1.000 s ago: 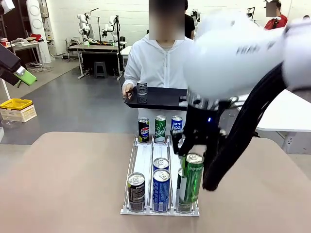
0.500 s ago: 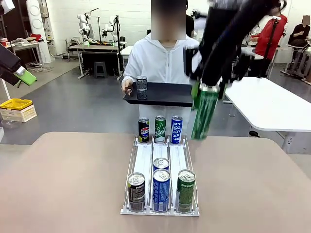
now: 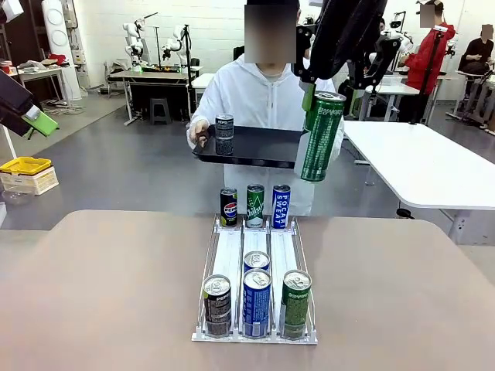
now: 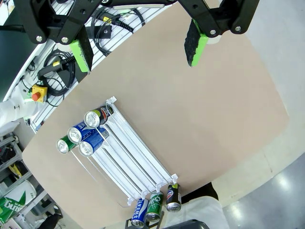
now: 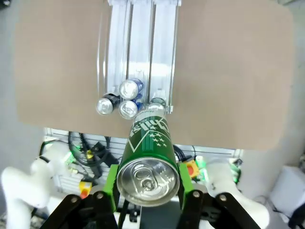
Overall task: Retrieve and hand over the desired beverage to the person.
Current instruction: Pick up another can of the same type that the person held from the Automatic Can Dispenser, then place the picked can on the Handle tray extended by the person.
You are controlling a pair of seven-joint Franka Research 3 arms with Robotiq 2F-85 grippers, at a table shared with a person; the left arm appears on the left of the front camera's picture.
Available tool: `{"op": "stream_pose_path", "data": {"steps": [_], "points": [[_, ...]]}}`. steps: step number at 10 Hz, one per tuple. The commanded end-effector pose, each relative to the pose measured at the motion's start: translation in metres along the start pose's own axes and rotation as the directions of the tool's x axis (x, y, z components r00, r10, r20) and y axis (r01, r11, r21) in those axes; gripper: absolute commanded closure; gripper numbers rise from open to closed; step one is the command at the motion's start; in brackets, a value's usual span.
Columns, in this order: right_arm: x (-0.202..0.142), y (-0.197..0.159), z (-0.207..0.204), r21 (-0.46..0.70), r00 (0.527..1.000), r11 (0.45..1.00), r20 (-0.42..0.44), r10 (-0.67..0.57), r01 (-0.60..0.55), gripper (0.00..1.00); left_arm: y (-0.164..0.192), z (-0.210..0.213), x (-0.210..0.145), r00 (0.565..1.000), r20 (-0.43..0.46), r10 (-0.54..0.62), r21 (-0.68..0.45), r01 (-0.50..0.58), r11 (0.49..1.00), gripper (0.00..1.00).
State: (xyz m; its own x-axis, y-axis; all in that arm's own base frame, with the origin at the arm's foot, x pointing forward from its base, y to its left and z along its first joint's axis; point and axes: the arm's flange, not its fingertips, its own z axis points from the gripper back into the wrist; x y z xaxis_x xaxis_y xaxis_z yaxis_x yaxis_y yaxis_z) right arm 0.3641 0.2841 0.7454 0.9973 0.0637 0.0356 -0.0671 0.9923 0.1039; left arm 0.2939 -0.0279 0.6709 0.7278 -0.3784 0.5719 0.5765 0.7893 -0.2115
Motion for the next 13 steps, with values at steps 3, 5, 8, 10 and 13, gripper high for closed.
{"op": "stream_pose_path", "data": {"steps": [3, 5, 8, 10, 13], "points": [[-0.0092, -0.0002, 0.0038, -0.003, 1.0, 1.0, 0.011, 0.009, -0.009, 0.59, -0.0012, -0.0009, 0.0008, 1.0, 0.013, 0.004, -0.007, -0.004, 1.0, 0.0], [-0.0092, -0.0002, 0.0038, -0.003, 1.0, 1.0, 0.011, 0.009, -0.009, 0.59, -0.0012, -0.0009, 0.0008, 1.0, 0.013, 0.004, -0.007, -0.004, 1.0, 0.0], [-0.0092, -0.0002, 0.0038, -0.003, 1.0, 1.0, 0.011, 0.009, -0.009, 0.59, -0.0012, -0.0009, 0.0008, 1.0, 0.013, 0.004, -0.007, -0.004, 1.0, 0.0], [-0.0092, -0.0002, 0.0038, -0.003, 1.0, 1.0, 0.011, 0.009, -0.009, 0.59, -0.0012, -0.0009, 0.0008, 1.0, 0.013, 0.004, -0.007, -0.004, 1.0, 0.0], [-0.0092, -0.0002, 0.0038, -0.003, 1.0, 1.0, 0.011, 0.009, -0.009, 0.59, -0.0012, -0.0009, 0.0008, 1.0, 0.013, 0.004, -0.007, -0.004, 1.0, 0.0]]}}
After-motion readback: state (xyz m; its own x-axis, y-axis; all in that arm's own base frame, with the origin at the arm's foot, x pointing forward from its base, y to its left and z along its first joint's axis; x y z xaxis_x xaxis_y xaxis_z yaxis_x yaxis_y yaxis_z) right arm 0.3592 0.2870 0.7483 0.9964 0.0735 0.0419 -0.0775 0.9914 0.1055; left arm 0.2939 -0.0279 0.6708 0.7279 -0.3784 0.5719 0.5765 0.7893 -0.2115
